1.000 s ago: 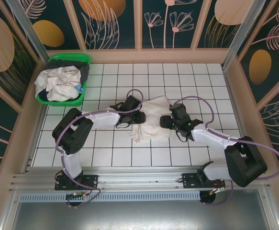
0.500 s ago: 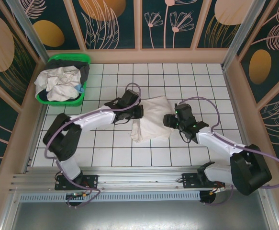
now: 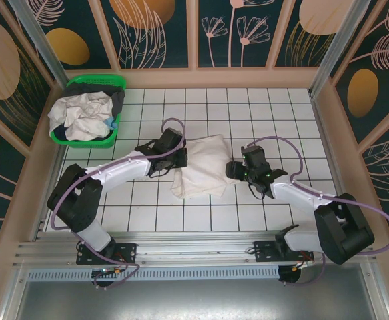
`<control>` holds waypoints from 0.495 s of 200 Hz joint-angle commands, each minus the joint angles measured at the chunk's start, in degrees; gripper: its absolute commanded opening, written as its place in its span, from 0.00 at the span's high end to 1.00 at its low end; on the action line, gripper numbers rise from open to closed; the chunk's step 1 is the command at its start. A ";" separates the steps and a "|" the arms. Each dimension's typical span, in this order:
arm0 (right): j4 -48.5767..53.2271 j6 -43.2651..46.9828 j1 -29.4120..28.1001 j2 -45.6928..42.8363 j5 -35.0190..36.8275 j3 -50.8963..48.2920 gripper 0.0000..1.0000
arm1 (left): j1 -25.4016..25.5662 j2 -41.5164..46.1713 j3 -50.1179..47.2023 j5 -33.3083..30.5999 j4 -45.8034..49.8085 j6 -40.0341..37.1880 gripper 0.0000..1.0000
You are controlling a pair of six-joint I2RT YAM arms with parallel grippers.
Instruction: Fold and stack the t-shirts
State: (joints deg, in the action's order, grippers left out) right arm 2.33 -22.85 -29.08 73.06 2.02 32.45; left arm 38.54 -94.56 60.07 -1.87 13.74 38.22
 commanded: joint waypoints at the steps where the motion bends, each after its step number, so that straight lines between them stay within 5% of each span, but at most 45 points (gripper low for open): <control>1: -1.90 0.53 -0.23 -0.61 -0.81 -0.59 0.34 | -1.82 -1.35 -2.98 -3.46 1.52 0.34 1.00; 38: -2.59 -0.01 -1.94 -0.44 0.35 1.30 0.34 | -2.48 -5.11 -7.58 -2.15 -2.90 1.24 0.90; 52: -3.32 -0.09 -5.29 1.03 1.63 2.77 0.34 | -2.75 -6.37 -7.60 -2.70 -3.35 1.39 0.79; 99: -6.31 0.24 -12.83 11.12 4.07 8.35 0.38 | -3.85 -6.35 -6.19 -4.02 -2.29 0.01 0.62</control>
State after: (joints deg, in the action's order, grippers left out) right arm -0.89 -22.85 -39.62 79.44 3.88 37.89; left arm 35.70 -100.33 53.12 -3.75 9.69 39.11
